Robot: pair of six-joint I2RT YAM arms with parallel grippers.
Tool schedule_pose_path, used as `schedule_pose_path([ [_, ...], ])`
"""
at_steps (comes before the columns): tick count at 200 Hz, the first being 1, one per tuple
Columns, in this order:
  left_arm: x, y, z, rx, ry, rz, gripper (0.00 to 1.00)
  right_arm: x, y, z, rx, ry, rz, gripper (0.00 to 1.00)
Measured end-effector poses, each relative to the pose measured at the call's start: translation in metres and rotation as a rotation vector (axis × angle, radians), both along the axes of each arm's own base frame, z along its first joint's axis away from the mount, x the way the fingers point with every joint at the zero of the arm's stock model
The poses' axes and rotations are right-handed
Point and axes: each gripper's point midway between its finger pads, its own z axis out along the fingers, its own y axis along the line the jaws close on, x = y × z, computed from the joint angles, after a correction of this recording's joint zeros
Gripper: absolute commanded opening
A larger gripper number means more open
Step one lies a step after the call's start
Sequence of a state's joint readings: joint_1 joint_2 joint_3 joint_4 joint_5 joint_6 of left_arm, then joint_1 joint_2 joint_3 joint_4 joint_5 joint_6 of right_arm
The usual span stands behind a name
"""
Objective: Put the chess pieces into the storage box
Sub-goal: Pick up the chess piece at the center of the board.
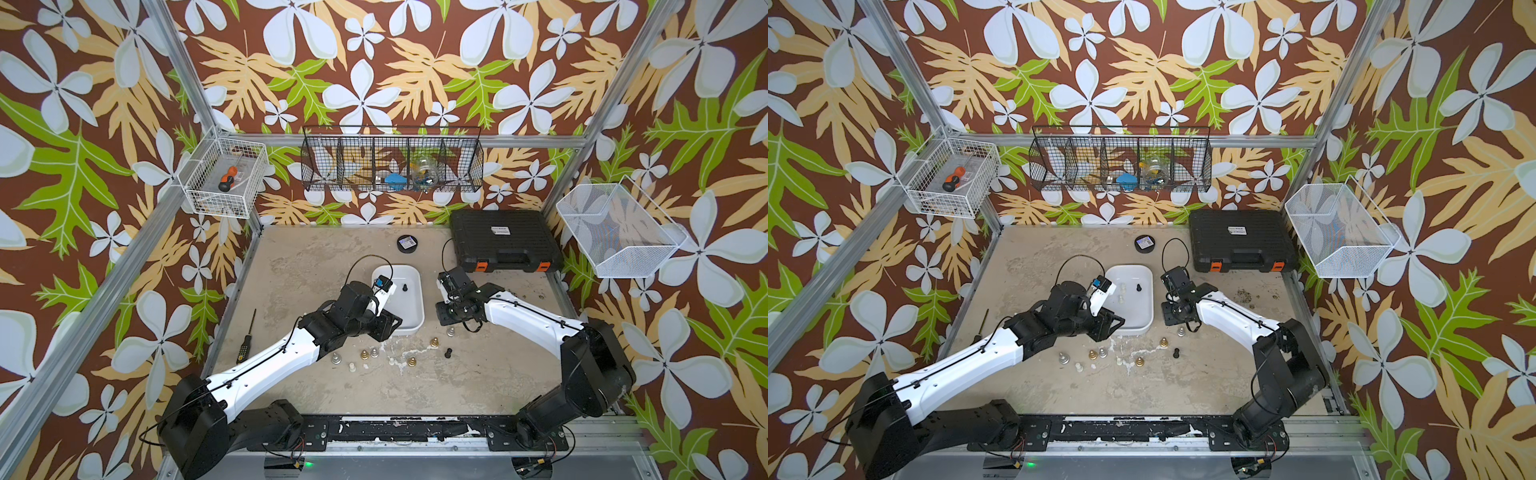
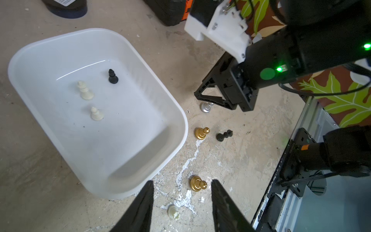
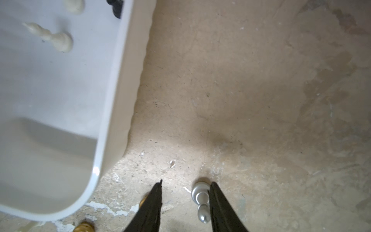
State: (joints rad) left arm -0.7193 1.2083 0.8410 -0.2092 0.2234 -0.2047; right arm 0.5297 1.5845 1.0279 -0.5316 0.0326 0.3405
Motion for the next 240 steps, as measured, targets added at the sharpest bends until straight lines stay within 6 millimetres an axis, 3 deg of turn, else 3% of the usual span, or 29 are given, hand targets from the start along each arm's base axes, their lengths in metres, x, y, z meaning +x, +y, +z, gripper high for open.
schedule_pose_path([
  [80, -0.007, -0.002, -0.002, -0.002, 0.000, -0.033, 0.50, -0.014, -0.014, -0.020, -0.046, 0.047, -0.029, 0.41],
  [176, -0.011, -0.006, -0.002, -0.016, 0.012, -0.064, 0.51, -0.023, -0.020, -0.040, -0.069, 0.088, -0.033, 0.30],
  [240, -0.012, -0.006, 0.001, -0.024, 0.002, -0.063, 0.51, -0.019, -0.018, -0.042, -0.060, 0.074, -0.034, 0.25],
])
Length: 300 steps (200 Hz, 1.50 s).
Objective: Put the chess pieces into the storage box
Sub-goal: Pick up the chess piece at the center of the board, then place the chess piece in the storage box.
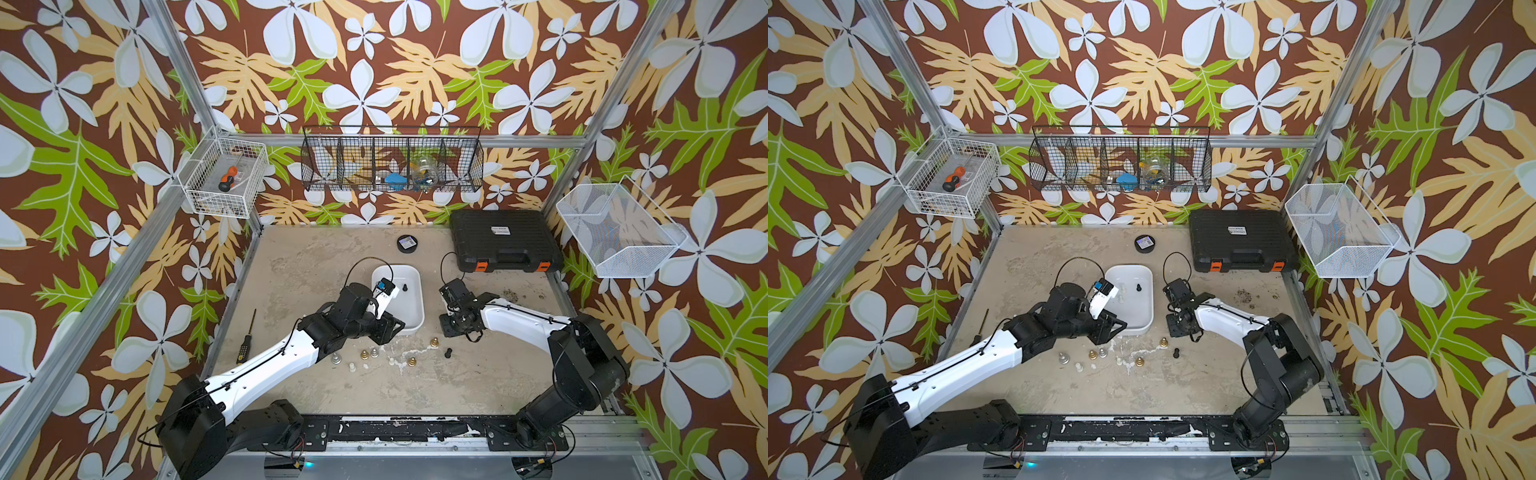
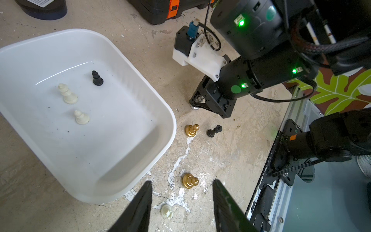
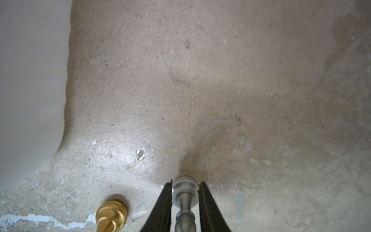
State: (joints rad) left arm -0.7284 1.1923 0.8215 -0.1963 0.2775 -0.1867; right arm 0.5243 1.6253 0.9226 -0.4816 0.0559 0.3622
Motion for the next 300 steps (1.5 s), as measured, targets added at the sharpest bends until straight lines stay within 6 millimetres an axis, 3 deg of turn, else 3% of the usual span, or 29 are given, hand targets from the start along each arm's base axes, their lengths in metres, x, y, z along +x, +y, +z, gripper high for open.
schedule_pose_path([
  [60, -0.001, 0.003, 0.000, 0.000, -0.005, 0.008, 0.51, 0.001, 0.001, 0.005, 0.007, -0.009, 0.001, 0.14],
  [98, 0.001, 0.006, 0.005, 0.001, -0.024, 0.029, 0.51, 0.010, 0.006, 0.024, 0.025, -0.045, 0.000, 0.13],
  [120, 0.004, 0.011, 0.003, 0.018, -0.025, 0.056, 0.51, 0.023, 0.013, 0.046, 0.043, -0.085, 0.002, 0.13],
  [150, 0.006, 0.021, -0.002, 0.057, -0.034, 0.101, 0.51, 0.057, 0.037, 0.087, 0.097, -0.182, 0.020, 0.13],
  [179, 0.011, 0.030, 0.000, 0.079, -0.060, 0.146, 0.51, 0.081, 0.079, 0.102, 0.123, -0.212, 0.094, 0.13],
  [204, 0.017, 0.041, 0.003, 0.108, -0.095, 0.204, 0.51, 0.094, 0.120, 0.101, 0.150, -0.210, 0.169, 0.14],
  [230, 0.021, 0.049, 0.002, 0.131, -0.111, 0.246, 0.51, 0.108, 0.144, 0.088, 0.153, -0.197, 0.211, 0.14],
  [268, 0.025, 0.052, -0.002, 0.152, -0.116, 0.269, 0.51, 0.119, 0.166, 0.064, 0.132, -0.173, 0.243, 0.14],
  [300, 0.026, 0.054, -0.003, 0.163, -0.115, 0.276, 0.51, 0.128, 0.168, 0.047, 0.108, -0.163, 0.241, 0.14],
])
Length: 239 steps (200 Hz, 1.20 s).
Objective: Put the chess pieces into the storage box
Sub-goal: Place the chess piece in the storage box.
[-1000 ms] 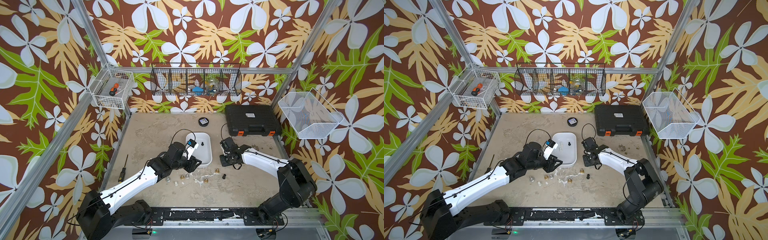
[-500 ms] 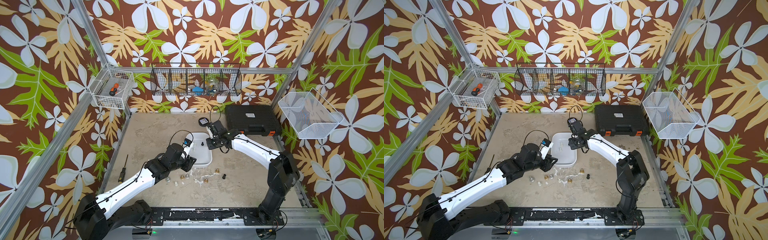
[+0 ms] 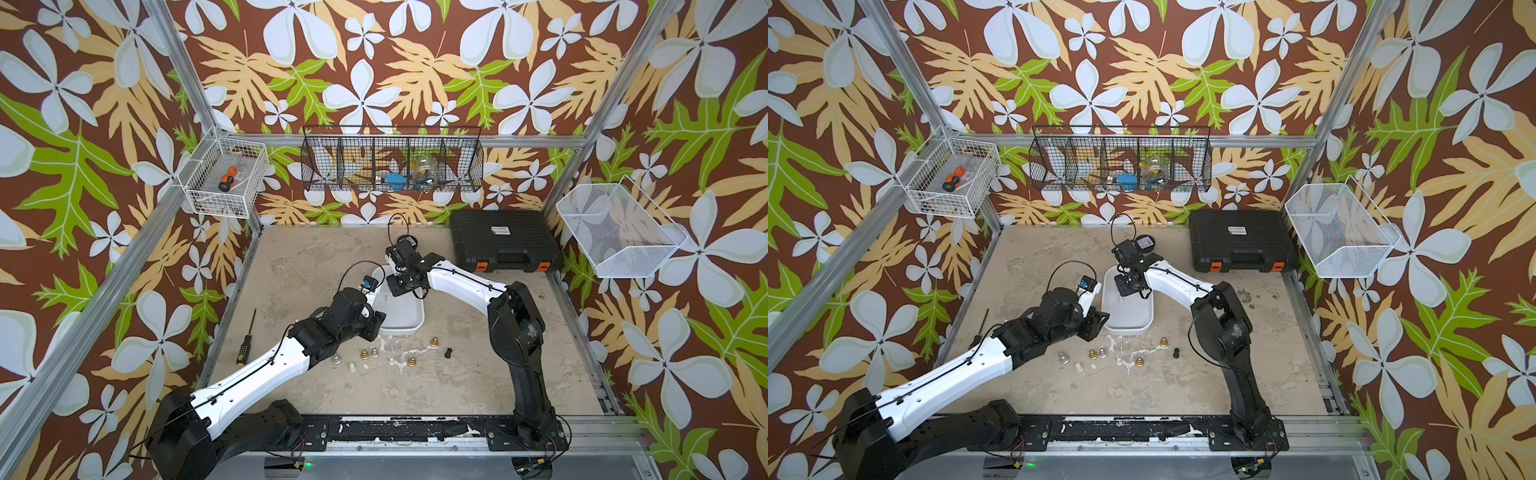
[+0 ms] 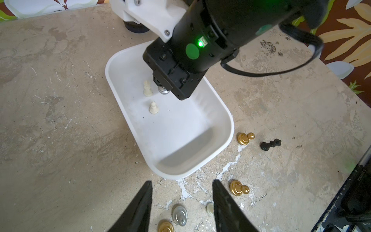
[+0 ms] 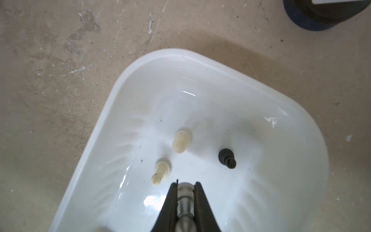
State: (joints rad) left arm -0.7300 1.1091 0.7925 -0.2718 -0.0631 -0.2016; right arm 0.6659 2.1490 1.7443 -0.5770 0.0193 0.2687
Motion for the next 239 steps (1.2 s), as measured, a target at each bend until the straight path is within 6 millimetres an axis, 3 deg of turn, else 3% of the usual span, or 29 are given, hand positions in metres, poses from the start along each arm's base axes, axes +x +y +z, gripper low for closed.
schedule_pose_path([
  [44, 0.001, 0.002, -0.001, 0.009, -0.002, 0.010, 0.51, -0.001, -0.001, -0.019, -0.021, 0.024, -0.006, 0.14],
  [134, 0.002, 0.001, -0.004, 0.015, 0.003, 0.010, 0.51, 0.008, -0.004, -0.035, 0.015, 0.029, -0.047, 0.14],
  [239, 0.002, 0.002, -0.004, 0.016, 0.004, 0.010, 0.51, 0.017, -0.004, -0.036, -0.005, 0.003, -0.066, 0.20],
])
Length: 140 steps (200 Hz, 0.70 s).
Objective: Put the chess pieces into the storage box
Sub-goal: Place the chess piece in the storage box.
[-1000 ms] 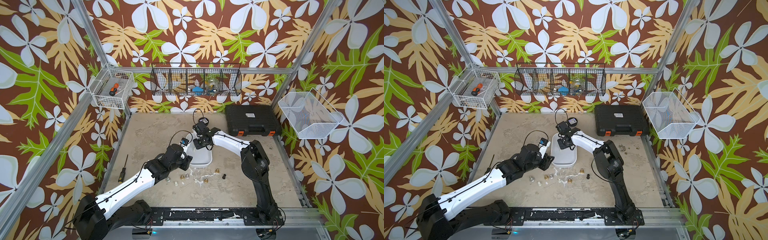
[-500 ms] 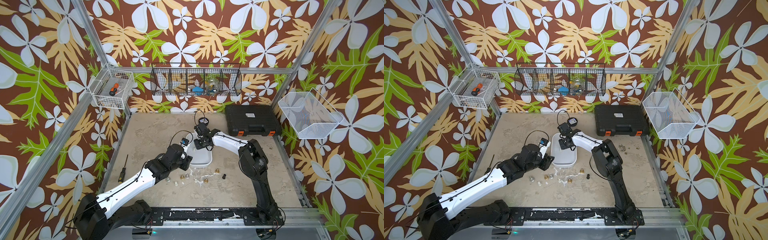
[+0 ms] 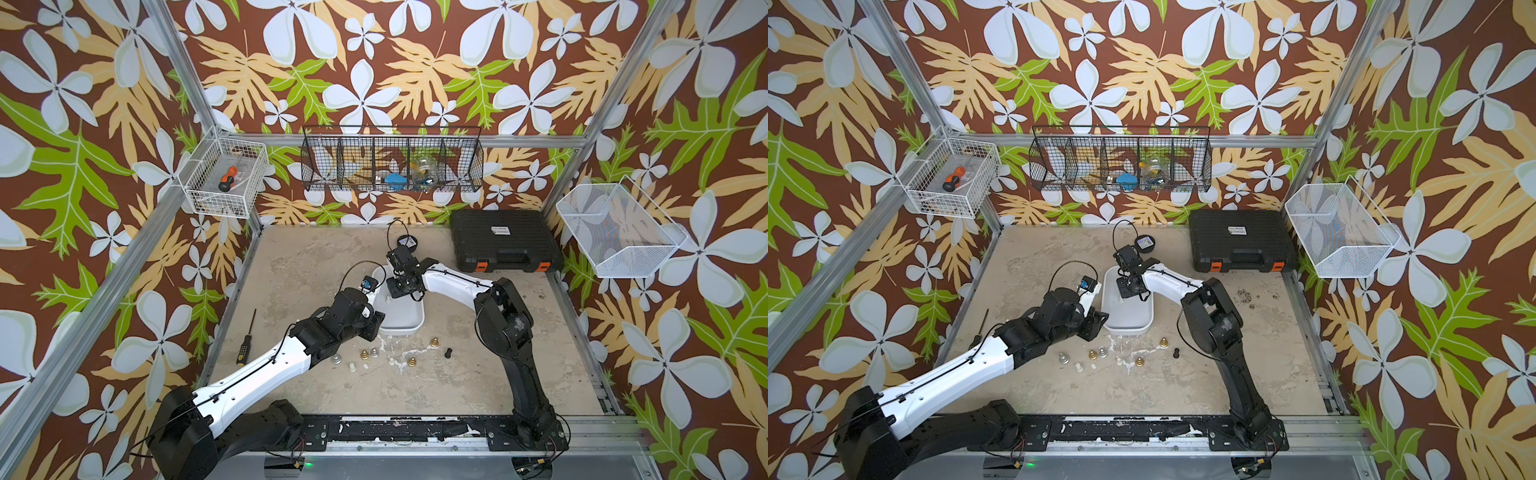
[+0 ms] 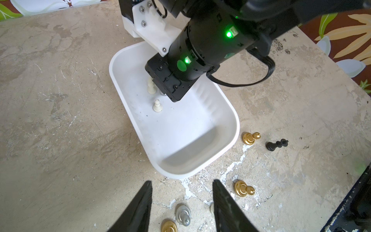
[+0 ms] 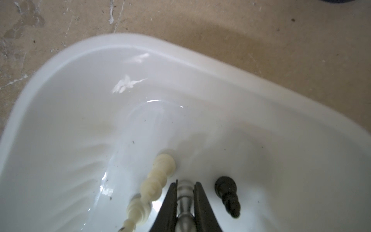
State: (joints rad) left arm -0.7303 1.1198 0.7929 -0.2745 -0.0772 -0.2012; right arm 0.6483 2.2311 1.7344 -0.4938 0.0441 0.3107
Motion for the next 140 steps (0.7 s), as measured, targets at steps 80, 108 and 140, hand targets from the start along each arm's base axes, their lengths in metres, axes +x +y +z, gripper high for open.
schedule_pose_path([
  [80, -0.001, 0.001, -0.001, 0.004, 0.004, 0.000, 0.51, -0.002, 0.004, 0.003, -0.007, -0.008, 0.006, 0.31],
  [108, -0.001, 0.001, -0.001, 0.004, 0.004, 0.000, 0.51, -0.002, 0.004, 0.011, -0.003, -0.014, 0.006, 0.38],
  [140, -0.001, 0.001, -0.001, 0.003, 0.004, 0.000, 0.51, -0.003, 0.004, 0.052, 0.036, -0.063, 0.012, 0.41],
])
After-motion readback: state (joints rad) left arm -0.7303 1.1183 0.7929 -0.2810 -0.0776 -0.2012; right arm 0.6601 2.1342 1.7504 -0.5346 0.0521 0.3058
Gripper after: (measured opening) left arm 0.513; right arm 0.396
